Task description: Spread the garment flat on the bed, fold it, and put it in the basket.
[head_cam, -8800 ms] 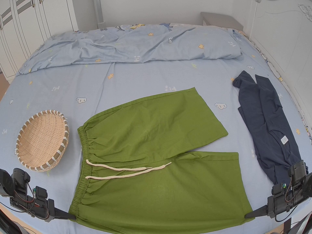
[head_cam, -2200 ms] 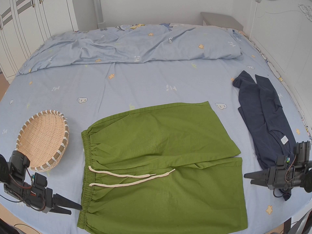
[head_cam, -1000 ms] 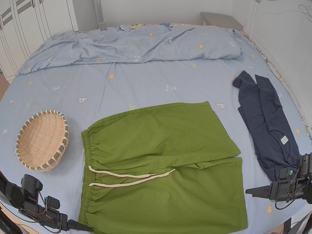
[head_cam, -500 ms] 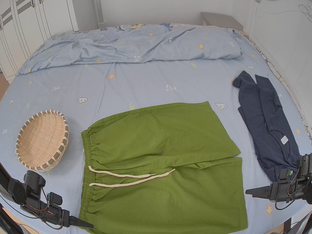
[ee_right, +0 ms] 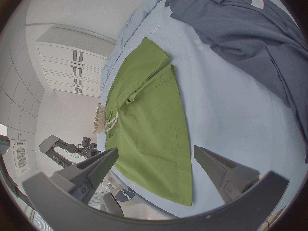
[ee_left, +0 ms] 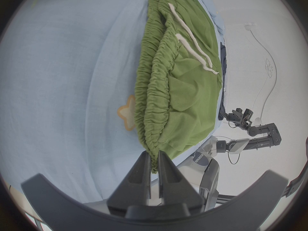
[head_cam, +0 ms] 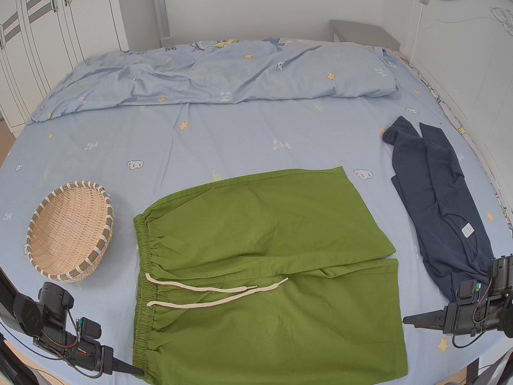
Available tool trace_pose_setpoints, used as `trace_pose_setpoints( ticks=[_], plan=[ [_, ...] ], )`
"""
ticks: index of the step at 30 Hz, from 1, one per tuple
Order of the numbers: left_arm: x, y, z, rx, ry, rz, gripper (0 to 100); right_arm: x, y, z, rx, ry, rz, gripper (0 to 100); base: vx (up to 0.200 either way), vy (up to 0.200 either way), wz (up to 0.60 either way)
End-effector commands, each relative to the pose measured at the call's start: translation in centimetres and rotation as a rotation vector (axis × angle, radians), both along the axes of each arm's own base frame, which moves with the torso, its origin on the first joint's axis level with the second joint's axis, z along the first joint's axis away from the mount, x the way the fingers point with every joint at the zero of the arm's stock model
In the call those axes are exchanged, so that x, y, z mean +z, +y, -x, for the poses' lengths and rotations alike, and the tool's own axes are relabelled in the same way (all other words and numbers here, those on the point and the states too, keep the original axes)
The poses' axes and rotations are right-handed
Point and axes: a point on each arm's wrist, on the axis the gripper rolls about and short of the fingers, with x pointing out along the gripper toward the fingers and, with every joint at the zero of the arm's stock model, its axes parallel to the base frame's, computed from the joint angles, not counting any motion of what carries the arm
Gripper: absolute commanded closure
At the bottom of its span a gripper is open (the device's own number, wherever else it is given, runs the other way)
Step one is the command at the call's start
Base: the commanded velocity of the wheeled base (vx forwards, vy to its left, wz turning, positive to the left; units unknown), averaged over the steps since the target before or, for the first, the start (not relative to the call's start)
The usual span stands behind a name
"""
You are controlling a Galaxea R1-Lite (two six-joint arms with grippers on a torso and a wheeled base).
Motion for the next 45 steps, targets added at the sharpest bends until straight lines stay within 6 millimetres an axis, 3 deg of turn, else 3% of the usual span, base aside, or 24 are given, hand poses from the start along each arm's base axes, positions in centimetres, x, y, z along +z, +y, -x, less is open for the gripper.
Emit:
trace_pose_setpoints(
  ticks=[1, 12, 25, 30, 45],
  plan=[
    [-0.1, 0.4, 0.7, 0.034, 0.014, -0.001, 100, -0.2, 0.2, 0.8, 0.020, 0.026, 0.007, 0, 0.000, 0.000, 0.00],
    [-0.2, 0.8, 1.2, 0.073, 0.025, 0.000, 100, -1.2, 1.2, 2.8, 0.115, 0.201, 0.024, 0, 0.000, 0.000, 0.00],
    [-0.2, 0.8, 1.1, 0.074, 0.021, 0.001, 100, -1.8, 1.5, 3.2, 0.129, 0.286, 0.072, 0, 0.000, 0.000, 0.00],
    [-0.2, 0.8, 1.1, 0.073, 0.021, 0.001, 100, -3.3, 1.9, 2.8, 0.159, 0.385, 0.154, 0, 0.000, 0.000, 0.00],
    [-0.2, 0.8, 1.1, 0.071, 0.018, 0.000, 100, -3.3, 2.7, 2.7, 0.236, 0.355, 0.185, 0, 0.000, 0.000, 0.00]
  ],
)
